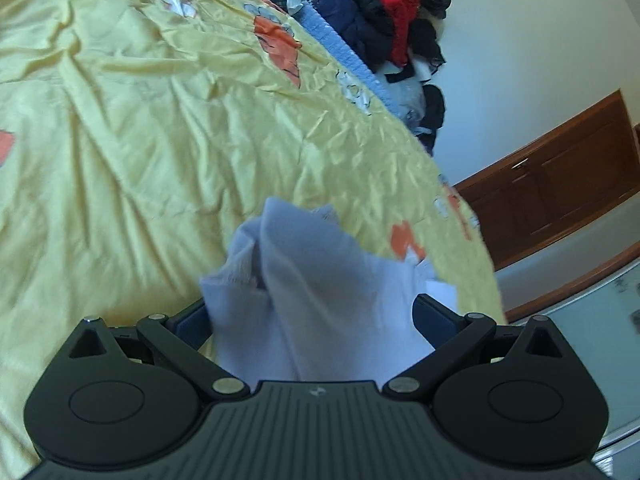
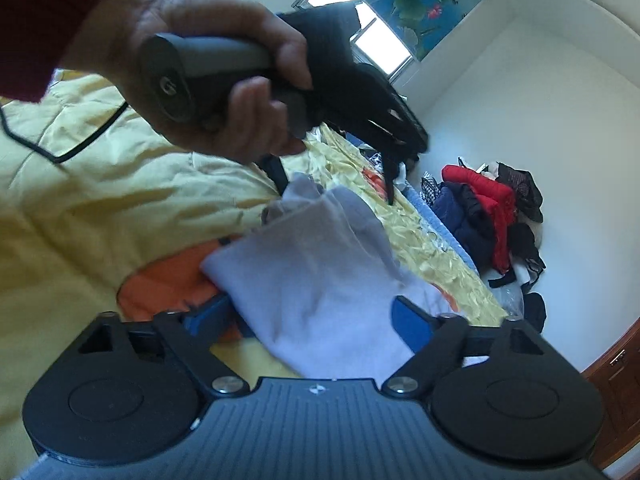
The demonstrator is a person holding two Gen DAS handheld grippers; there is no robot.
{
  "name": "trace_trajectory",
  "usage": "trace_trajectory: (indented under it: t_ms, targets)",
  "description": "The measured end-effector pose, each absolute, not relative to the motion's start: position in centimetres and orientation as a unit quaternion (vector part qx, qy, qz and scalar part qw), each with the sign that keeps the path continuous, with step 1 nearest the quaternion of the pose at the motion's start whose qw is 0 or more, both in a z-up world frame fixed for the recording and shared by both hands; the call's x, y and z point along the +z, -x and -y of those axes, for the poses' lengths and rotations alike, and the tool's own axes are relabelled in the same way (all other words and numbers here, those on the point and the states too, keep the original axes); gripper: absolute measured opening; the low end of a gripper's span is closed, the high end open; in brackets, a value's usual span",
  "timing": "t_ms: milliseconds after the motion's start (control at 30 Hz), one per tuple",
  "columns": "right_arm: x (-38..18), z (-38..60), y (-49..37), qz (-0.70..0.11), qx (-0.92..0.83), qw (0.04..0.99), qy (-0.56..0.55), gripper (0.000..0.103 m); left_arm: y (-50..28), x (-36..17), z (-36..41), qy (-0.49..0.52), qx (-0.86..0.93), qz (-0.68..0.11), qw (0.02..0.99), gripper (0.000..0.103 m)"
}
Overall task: Fold small clothes
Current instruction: 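Roll both grippers sideways and close them on one side edge of the top, then lift the held side edge with both grippers and fold it over the other half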
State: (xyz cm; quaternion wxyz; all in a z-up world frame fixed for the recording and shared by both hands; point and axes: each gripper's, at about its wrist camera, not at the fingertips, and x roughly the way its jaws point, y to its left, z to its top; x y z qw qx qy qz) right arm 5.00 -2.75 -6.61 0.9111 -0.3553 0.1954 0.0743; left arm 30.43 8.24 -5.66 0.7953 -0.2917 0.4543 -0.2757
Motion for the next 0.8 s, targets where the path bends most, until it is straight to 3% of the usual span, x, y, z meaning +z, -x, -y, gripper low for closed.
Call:
trace_trajectory:
  t_ms: [133, 167, 267, 367, 467, 567, 800]
  targets:
    - [-7.0, 1.5, -6.3, -0.199, 0.087, 0.908, 0.358, 0.046, -31.7, -5.9, -8.4, 0.313, -0.279, -0.452, 0.788, 0.101]
    - [-7.0, 1.3, -6.5, -0.202, 0.091, 0.907, 0.358, 0.039, -31.9, -5.9, -8.4, 0.314, -0.278, -0.451, 0.788, 0.096]
    - [-7.3, 0.8, -6.7, -0.204, 0.099, 0.905, 0.360, 0.027, -32.6, -6.0, -8.2, 0.305, -0.266, -0.459, 0.791, 0.065]
    - [-7.6, 0.5, -6.4, -0.204, 0.102, 0.902, 0.366, 0.022, -32.9, -6.1, -7.9, 0.294, -0.260, -0.464, 0.794, 0.048]
    - [-7.6, 0.5, -6.5, -0.206, 0.107, 0.902, 0.364, 0.011, -33.2, -6.3, -7.7, 0.284, -0.252, -0.474, 0.794, 0.009]
    - [-7.5, 0.6, -6.4, -0.203, 0.111, 0.904, 0.360, 0.005, -32.6, -5.9, -7.2, 0.262, -0.246, -0.469, 0.807, 0.007]
    - [-5.8, 2.2, -5.3, -0.158, 0.111, 0.926, 0.326, 0.004, -31.2, -2.7, -5.5, 0.220, -0.218, -0.448, 0.839, 0.007]
